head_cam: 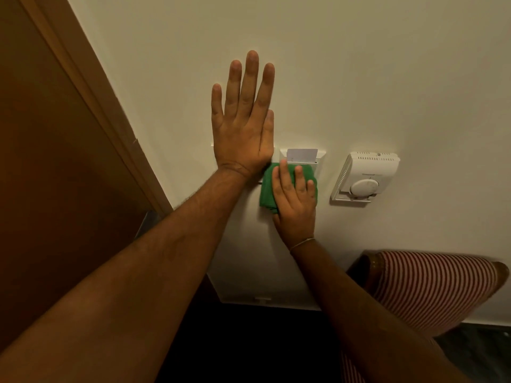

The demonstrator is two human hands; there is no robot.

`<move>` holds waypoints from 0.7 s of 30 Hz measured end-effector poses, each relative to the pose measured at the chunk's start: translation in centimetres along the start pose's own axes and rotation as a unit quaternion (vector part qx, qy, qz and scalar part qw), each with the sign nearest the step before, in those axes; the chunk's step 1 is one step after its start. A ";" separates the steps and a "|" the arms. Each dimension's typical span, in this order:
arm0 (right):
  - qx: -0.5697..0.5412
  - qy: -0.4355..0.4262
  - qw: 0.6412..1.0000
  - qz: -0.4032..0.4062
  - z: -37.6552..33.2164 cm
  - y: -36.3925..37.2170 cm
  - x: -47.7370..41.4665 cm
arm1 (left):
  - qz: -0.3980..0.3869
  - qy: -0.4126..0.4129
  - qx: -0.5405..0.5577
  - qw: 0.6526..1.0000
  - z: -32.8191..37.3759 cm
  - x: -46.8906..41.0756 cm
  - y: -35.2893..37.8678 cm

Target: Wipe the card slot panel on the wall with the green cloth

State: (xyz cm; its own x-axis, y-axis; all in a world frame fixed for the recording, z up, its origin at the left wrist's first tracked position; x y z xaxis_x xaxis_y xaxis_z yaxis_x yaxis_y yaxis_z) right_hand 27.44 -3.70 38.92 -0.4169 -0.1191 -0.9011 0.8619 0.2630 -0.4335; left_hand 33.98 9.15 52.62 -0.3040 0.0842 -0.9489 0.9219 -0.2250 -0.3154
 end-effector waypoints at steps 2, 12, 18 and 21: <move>0.005 -0.023 1.000 -0.003 0.9 -0.3 0.3 | 0.003 -0.008 0.005 1.000 0.0 0.1 0.1; -0.035 0.111 0.993 -0.009 1.7 -0.4 0.1 | 0.001 -0.013 0.008 1.000 -0.1 -0.1 -0.3; 0.009 0.035 0.999 0.000 0.8 0.3 0.6 | 0.003 0.001 -0.006 1.000 0.2 0.1 -0.2; 0.016 -0.025 0.999 -0.020 1.1 0.3 1.5 | 0.009 0.001 -0.017 1.000 0.0 0.1 -0.1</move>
State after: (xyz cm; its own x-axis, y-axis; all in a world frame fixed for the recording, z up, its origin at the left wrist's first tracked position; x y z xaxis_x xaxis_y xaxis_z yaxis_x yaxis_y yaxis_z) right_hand 27.37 -4.87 37.40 -0.4365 -0.1771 -0.8821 0.8542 0.2263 -0.4681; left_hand 33.85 9.16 52.57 -0.2879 0.0819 -0.9542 0.9347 -0.1927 -0.2985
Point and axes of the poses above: each hand's wrist, its own x-axis away from the middle knuckle, its own y-axis out of the palm, z = x × y, the point moved 3 cm from there along -x, towards the middle knuckle, and after that the axes turned 7 degrees about z, right-handed, at the moved point
